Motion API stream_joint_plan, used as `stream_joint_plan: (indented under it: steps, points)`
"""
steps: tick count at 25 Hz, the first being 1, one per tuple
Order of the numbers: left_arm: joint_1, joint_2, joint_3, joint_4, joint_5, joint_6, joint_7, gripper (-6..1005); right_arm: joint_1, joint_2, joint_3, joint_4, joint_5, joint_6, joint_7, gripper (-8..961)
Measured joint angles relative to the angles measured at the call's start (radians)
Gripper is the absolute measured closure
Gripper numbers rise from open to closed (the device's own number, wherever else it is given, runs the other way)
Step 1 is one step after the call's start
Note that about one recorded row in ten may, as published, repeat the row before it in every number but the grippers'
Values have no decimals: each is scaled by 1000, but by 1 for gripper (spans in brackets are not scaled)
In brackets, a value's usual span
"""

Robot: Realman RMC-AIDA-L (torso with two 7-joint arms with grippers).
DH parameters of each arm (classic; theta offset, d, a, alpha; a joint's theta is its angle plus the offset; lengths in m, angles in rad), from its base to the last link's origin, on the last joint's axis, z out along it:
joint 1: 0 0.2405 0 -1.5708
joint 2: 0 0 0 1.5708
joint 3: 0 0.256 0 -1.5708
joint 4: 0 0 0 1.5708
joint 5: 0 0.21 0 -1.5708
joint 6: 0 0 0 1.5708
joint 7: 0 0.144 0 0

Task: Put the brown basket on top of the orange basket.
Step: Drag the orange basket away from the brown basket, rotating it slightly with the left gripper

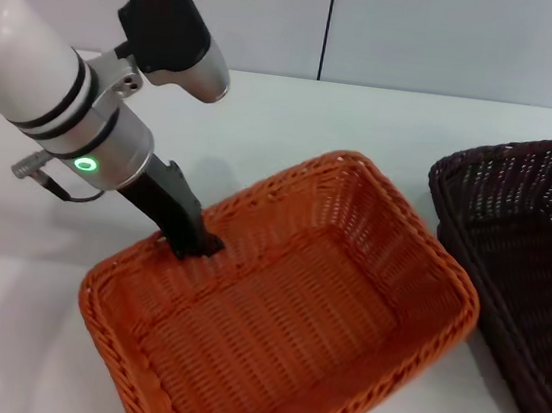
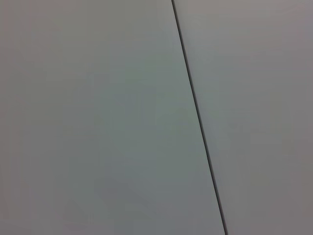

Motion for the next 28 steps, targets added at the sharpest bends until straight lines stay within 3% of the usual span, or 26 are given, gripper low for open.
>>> stream_joint_plan:
  steps: [7,15,22,28]
  points:
    - [0,3,5,5,-13,4,-4,841,4,-2,-3,-1,-4,0,0,294]
    - [4,6,1,11,-8,5,-14,759,9,-3,-5,-1,-6,0,1,294]
    - [17,6,-8,41,-14,-9,-10,574,14,-3,-5,-1,-8,-11,1,294]
    - [69,6,-61,96,-89,-90,-3,277,8,-7,-7,-72,-116,-83,98,294]
